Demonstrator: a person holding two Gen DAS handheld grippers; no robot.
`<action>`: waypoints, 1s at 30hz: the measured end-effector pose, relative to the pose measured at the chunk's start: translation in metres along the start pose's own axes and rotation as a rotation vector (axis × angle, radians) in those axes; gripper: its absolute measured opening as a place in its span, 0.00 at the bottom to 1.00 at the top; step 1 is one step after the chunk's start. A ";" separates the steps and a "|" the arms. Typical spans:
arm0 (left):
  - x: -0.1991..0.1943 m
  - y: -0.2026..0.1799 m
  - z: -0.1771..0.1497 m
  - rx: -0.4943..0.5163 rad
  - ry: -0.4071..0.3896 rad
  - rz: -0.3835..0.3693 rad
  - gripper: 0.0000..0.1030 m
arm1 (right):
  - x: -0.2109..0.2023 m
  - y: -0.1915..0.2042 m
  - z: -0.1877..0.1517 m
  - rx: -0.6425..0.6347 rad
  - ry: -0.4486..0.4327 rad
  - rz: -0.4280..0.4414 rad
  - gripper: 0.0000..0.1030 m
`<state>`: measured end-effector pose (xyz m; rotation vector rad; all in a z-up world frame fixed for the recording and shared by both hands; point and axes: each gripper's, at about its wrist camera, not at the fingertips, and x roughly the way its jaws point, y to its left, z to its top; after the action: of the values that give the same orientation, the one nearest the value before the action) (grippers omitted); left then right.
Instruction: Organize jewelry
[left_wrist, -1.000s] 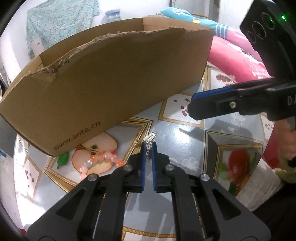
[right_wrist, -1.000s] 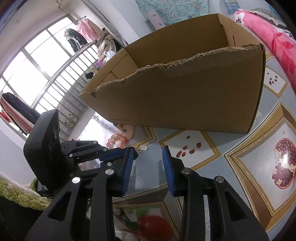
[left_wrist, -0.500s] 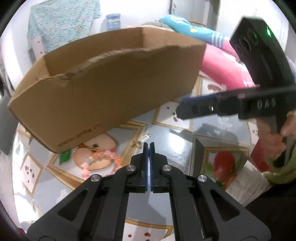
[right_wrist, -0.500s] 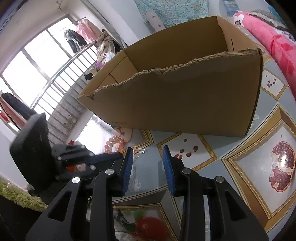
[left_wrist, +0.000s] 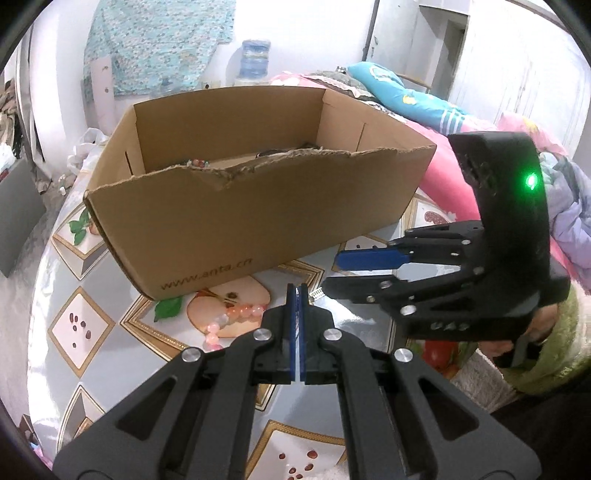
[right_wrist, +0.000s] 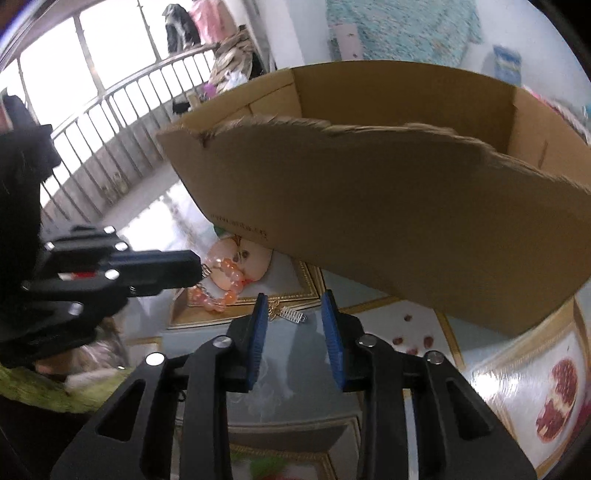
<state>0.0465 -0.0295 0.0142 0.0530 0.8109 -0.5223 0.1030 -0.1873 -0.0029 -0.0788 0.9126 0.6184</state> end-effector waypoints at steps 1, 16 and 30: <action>0.001 0.000 0.000 -0.002 0.001 0.000 0.00 | 0.002 0.002 0.000 -0.010 0.004 -0.006 0.24; 0.008 0.006 -0.004 -0.022 0.009 -0.019 0.00 | 0.015 0.007 -0.003 -0.054 0.037 -0.043 0.03; 0.008 0.005 -0.002 -0.011 0.008 -0.019 0.00 | -0.020 -0.048 -0.011 0.217 -0.033 0.093 0.03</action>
<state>0.0515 -0.0277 0.0065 0.0370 0.8227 -0.5361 0.1113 -0.2395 -0.0036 0.1685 0.9502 0.6014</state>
